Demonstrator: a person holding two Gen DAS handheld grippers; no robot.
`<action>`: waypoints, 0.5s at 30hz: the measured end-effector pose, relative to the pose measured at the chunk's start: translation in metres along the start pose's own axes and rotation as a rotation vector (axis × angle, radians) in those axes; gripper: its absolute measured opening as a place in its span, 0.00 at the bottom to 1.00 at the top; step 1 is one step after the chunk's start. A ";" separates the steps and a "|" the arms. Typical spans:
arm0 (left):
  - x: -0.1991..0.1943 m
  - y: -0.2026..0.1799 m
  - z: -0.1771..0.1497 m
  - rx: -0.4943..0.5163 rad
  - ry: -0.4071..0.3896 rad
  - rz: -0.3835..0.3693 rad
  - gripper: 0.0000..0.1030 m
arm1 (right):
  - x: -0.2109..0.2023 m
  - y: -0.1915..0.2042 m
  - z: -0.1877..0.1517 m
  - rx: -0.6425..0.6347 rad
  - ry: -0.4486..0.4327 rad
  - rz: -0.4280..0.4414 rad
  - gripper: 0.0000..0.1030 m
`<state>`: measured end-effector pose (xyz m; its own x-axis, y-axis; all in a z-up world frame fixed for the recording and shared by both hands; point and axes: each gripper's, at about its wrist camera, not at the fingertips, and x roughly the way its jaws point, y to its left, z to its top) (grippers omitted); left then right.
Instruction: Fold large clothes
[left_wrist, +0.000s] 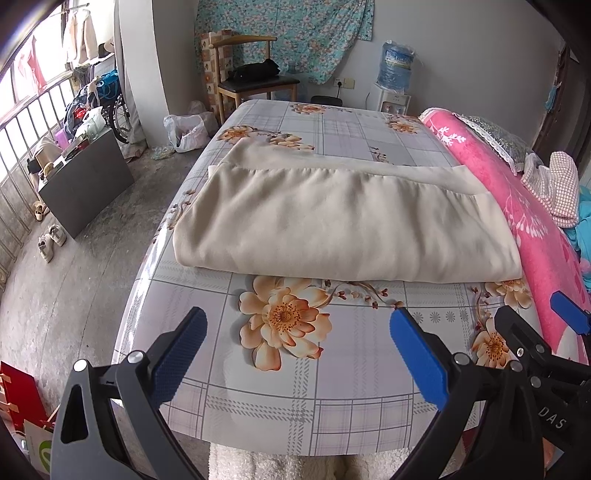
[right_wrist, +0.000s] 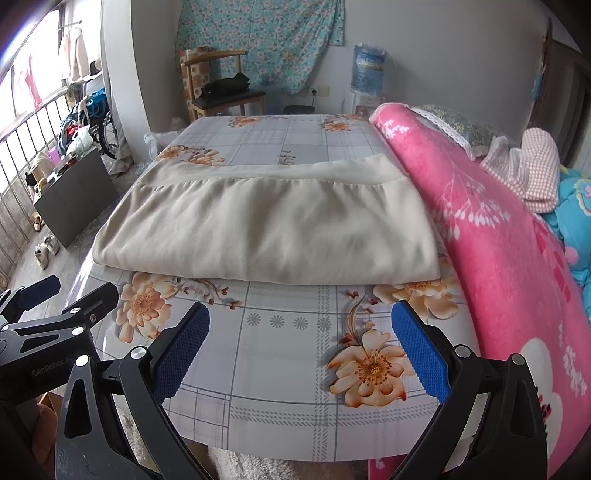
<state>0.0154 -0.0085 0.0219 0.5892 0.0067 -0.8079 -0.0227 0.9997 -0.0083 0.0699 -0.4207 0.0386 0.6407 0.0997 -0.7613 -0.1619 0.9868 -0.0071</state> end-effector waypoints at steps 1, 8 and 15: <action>0.000 0.000 0.000 -0.001 0.000 -0.001 0.95 | 0.000 0.000 0.000 0.000 0.000 0.000 0.92; 0.000 0.002 0.000 -0.004 0.000 -0.002 0.95 | -0.001 0.001 -0.001 0.002 0.001 0.003 0.92; 0.000 0.002 -0.001 -0.005 0.005 -0.001 0.95 | -0.002 0.001 -0.002 0.002 0.001 0.001 0.92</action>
<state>0.0147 -0.0067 0.0208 0.5849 0.0055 -0.8111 -0.0258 0.9996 -0.0118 0.0668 -0.4199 0.0392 0.6397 0.1010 -0.7619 -0.1614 0.9869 -0.0047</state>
